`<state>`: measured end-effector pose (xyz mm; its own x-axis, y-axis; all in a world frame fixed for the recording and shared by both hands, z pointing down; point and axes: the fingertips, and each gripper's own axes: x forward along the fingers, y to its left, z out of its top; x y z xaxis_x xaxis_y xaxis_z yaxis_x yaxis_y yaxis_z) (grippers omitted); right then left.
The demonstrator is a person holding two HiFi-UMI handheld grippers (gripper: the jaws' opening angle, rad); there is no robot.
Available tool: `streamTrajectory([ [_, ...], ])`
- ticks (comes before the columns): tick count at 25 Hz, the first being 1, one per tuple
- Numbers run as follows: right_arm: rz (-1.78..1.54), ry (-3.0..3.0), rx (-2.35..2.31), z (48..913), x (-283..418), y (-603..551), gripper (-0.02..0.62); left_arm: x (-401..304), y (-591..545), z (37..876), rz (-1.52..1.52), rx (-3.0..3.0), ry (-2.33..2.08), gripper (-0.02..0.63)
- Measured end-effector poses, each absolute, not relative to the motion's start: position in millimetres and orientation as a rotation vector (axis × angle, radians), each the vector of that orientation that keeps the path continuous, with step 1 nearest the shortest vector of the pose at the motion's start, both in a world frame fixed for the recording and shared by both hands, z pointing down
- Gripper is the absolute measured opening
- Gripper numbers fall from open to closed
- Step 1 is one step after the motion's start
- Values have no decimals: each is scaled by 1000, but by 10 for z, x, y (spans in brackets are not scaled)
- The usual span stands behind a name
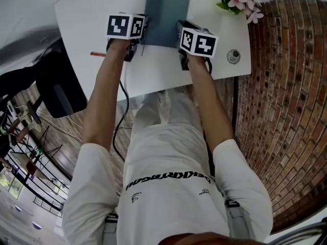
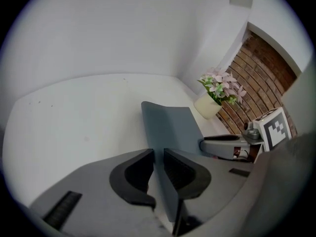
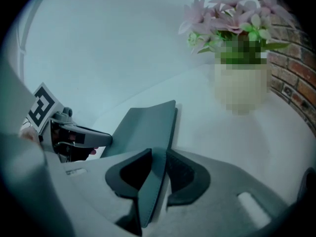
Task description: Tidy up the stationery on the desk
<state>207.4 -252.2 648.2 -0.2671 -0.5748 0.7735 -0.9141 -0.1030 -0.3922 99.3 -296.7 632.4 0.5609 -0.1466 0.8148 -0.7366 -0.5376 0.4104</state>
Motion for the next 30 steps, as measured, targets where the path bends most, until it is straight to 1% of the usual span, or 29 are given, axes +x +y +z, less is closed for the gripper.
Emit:
streamTrajectory([
  [18, 1233, -1890, 1450, 6476, 1601, -2100, 83, 413, -2201, 6360, 810, 1855, -920, 63],
  [30, 1216, -1922, 1347, 6465, 1297, -1720, 83, 115, -1725, 6356, 725, 1789, -982, 63],
])
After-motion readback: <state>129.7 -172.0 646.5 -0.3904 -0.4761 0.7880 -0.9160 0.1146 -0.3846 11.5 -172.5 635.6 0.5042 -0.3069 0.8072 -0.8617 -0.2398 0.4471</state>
